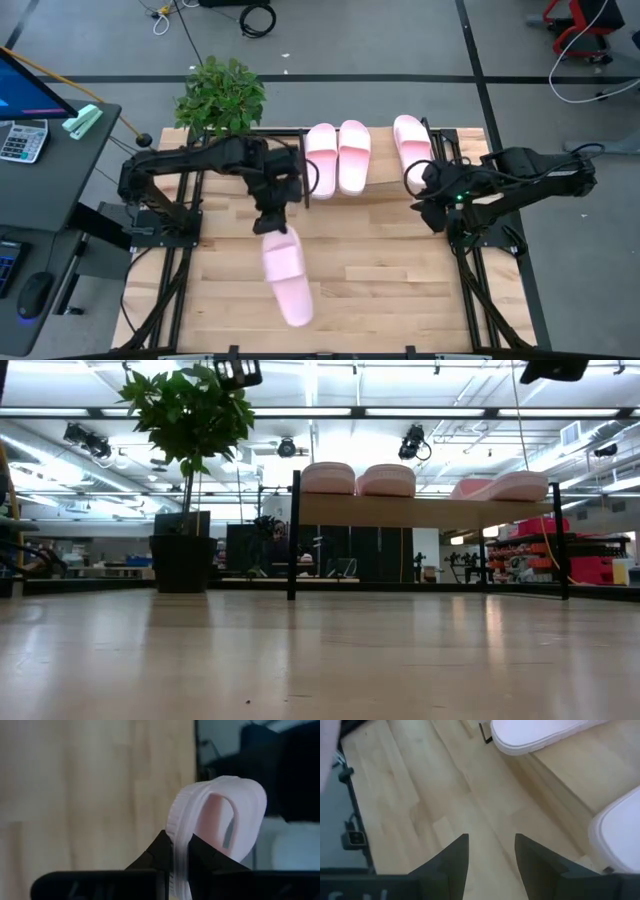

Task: Pick and place slides into the shelf
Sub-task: Put the pink slide on the shelf

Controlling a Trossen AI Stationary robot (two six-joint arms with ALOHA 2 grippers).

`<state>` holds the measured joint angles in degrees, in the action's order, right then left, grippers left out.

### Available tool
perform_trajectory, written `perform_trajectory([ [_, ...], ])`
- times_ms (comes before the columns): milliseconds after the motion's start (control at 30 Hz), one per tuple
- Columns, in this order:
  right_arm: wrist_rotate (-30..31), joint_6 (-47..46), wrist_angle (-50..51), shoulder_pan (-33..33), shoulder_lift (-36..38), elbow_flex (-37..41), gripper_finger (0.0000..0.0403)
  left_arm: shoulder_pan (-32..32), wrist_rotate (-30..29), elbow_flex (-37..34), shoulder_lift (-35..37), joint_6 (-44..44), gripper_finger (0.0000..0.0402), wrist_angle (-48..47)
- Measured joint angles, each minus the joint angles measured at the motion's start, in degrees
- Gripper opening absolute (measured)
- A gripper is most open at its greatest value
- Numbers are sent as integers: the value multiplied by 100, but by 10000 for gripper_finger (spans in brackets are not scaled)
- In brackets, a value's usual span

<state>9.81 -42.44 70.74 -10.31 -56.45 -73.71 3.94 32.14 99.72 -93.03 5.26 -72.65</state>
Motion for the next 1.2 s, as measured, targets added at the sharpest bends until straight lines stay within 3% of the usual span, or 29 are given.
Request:
perform_trajectory([
  [267,-184,-787,-193,-123,-98,0,168,310,-1077,472,0,107,38,224],
  [433,-182,-807,-410,-659,-198,0,177,575,-1206,649,2,205,38,1116],
  [567,-182,-514,-960,-1173,-241,0,181,792,-1172,789,2,244,38,1635],
  [733,-154,-85,-1861,-1698,-276,0,178,1108,-1081,875,2,190,38,1627],
  [967,119,1181,-3149,-1910,-471,-115,161,1509,-515,884,-229,458,38,1990],
  [1067,151,1715,-3006,-1910,-765,-531,152,1596,-196,963,-440,589,38,2026],
  [1200,435,2570,-2154,-1912,-1345,-1674,137,1581,126,1443,-844,618,38,1834],
])
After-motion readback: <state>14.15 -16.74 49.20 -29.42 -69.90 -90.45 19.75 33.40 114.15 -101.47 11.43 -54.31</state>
